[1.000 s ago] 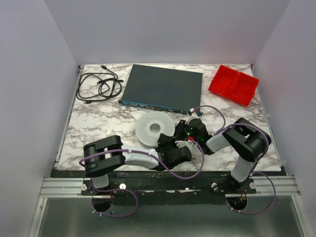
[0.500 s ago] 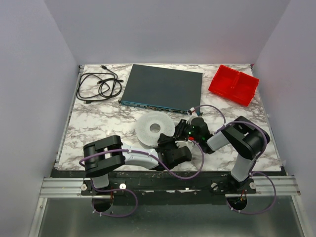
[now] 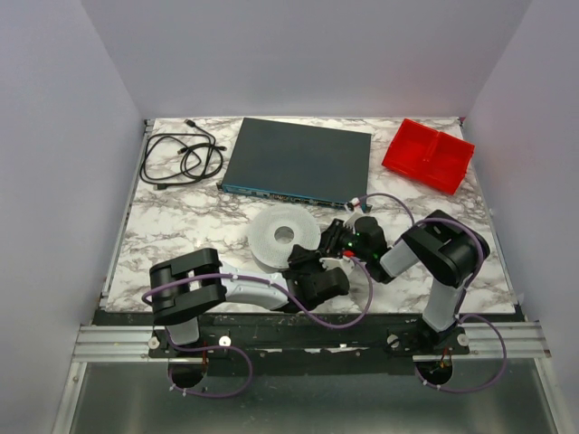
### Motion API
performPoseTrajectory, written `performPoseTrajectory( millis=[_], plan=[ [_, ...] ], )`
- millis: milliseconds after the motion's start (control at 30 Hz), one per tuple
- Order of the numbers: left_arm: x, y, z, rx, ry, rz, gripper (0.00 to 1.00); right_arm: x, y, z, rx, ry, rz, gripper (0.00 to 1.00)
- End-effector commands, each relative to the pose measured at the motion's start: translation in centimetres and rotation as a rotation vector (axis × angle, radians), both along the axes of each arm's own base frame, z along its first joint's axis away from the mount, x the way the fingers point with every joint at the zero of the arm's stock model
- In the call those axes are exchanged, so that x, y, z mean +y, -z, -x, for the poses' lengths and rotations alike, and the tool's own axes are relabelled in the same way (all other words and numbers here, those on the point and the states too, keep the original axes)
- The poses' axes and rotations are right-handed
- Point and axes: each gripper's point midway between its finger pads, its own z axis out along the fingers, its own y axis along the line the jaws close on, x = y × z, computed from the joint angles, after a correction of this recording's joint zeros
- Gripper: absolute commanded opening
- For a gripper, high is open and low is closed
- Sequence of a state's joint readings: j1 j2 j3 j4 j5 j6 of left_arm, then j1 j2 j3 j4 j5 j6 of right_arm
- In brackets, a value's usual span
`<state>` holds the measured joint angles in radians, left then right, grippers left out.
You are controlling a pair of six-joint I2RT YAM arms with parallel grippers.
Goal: Wrap the cables
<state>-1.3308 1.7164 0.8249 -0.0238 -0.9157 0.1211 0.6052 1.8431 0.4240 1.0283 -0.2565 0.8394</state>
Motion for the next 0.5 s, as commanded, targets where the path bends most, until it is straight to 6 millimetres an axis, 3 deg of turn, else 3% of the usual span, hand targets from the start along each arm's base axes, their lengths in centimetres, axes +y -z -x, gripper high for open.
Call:
performPoseTrajectory(
  millis=[0,467],
  plan=[
    [-0.87,7.15,6.49,0.421,0.063,0.133,0.21,-7.31,8.29,1.35,0.190,0.171,0.280,0.25],
    [-1.39,6.38,6.30,0.411,0.072,0.146,0.21,-7.21,7.46,1.43,0.176,0.155,0.249,0.26]
  ],
)
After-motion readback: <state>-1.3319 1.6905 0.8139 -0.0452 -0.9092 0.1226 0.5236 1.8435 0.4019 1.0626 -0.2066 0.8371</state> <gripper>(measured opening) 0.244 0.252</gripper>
